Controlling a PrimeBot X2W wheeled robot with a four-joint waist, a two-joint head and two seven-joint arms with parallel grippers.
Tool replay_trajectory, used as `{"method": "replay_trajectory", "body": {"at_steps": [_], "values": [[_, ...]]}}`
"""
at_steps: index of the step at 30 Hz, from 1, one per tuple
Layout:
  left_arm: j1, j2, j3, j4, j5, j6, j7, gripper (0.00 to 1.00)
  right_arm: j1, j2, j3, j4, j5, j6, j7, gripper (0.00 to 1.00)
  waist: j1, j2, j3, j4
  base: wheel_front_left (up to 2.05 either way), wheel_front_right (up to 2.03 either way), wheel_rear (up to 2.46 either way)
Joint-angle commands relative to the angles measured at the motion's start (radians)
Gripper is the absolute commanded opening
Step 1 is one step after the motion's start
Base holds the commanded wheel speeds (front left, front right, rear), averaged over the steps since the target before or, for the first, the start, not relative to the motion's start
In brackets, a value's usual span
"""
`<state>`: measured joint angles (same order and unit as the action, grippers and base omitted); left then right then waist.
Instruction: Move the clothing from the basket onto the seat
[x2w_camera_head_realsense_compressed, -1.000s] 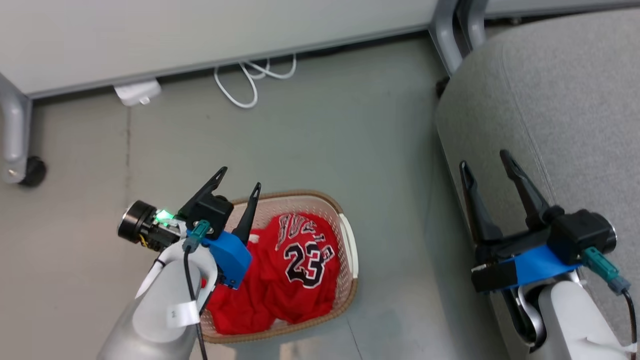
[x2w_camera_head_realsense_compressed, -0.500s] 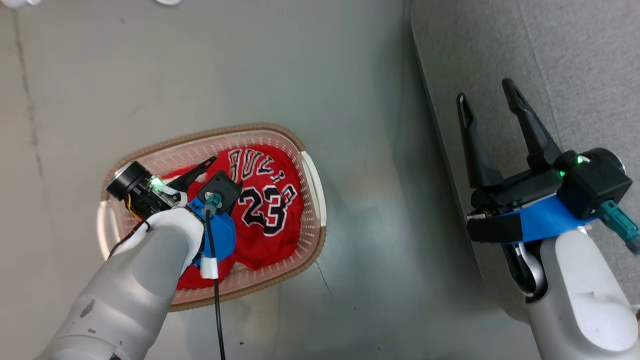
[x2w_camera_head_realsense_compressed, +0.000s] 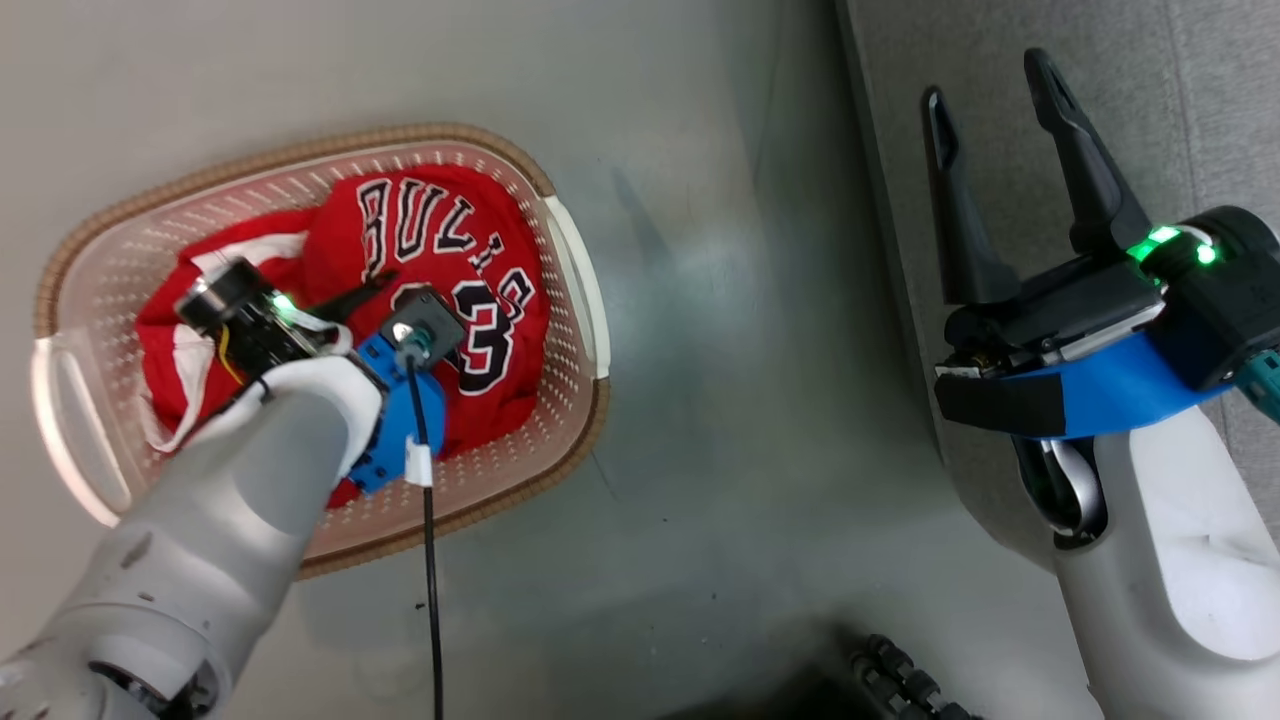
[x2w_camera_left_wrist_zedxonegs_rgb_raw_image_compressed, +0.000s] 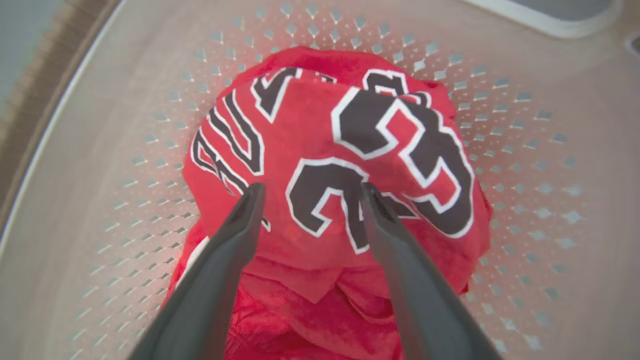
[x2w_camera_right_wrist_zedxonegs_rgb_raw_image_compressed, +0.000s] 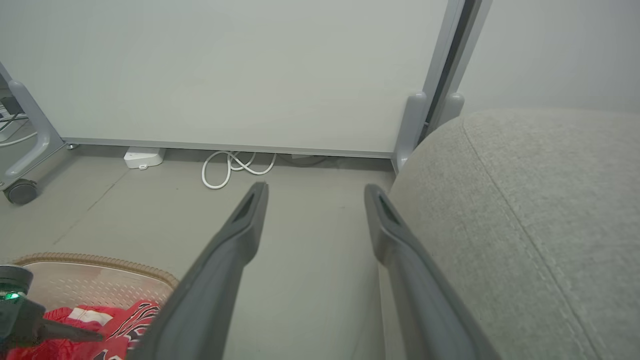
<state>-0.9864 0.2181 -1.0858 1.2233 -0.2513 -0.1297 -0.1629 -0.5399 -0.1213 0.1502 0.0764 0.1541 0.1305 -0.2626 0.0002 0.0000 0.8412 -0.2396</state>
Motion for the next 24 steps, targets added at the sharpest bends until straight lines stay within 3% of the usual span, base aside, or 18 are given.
{"method": "replay_trajectory", "body": {"at_steps": [1, 8, 16, 17, 18, 19, 24], "values": [[-0.032, 0.017, -0.015, 0.0, -0.016, -0.001, 0.007, 1.0, -0.025, 0.004, 0.002, -0.013, 0.006, 0.0, -0.003, 1.0, -0.0002, 0.0, 0.052, -0.022, 0.0, 0.0, 0.0], [-0.111, 0.051, -0.082, 0.011, -0.082, -0.001, 0.034, 1.0, -0.037, 0.012, -0.004, -0.053, 0.005, 0.0, -0.003, 1.0, -0.0002, 0.0, 0.146, -0.045, 0.0, 0.0, 0.0], [-0.161, 0.047, -0.128, 0.029, -0.121, -0.001, 0.048, 0.98, -0.032, 0.012, -0.016, -0.069, -0.002, 0.0, -0.003, 1.0, -0.0002, 0.0, 0.202, -0.049, 0.0, 0.0, 0.0], [-0.163, 0.044, -0.133, 0.031, -0.122, -0.001, 0.055, 0.48, -0.032, 0.011, -0.018, -0.07, -0.002, 0.0, -0.003, 1.0, -0.0002, 0.0, 0.204, -0.049, 0.0, 0.0, 0.0], [-0.165, 0.043, -0.139, 0.034, -0.122, -0.001, 0.059, 0.15, -0.033, 0.009, -0.019, -0.071, -0.002, 0.0, -0.003, 1.0, -0.0002, 0.0, 0.207, -0.049, 0.0, 0.0, 0.0], [-0.165, 0.041, -0.143, 0.036, -0.123, -0.001, 0.064, 0.0, -0.034, 0.008, -0.021, -0.071, -0.003, 0.0, -0.003, 1.0, -0.0002, 0.0, 0.209, -0.049, 0.0, 0.0, 0.0], [-0.172, 0.034, -0.153, 0.044, -0.137, -0.001, 0.057, 0.0, -0.037, 0.007, -0.027, -0.067, -0.008, 0.0, -0.003, 1.0, -0.0002, 0.0, 0.204, -0.04, 0.0, 0.0, 0.0]]}}
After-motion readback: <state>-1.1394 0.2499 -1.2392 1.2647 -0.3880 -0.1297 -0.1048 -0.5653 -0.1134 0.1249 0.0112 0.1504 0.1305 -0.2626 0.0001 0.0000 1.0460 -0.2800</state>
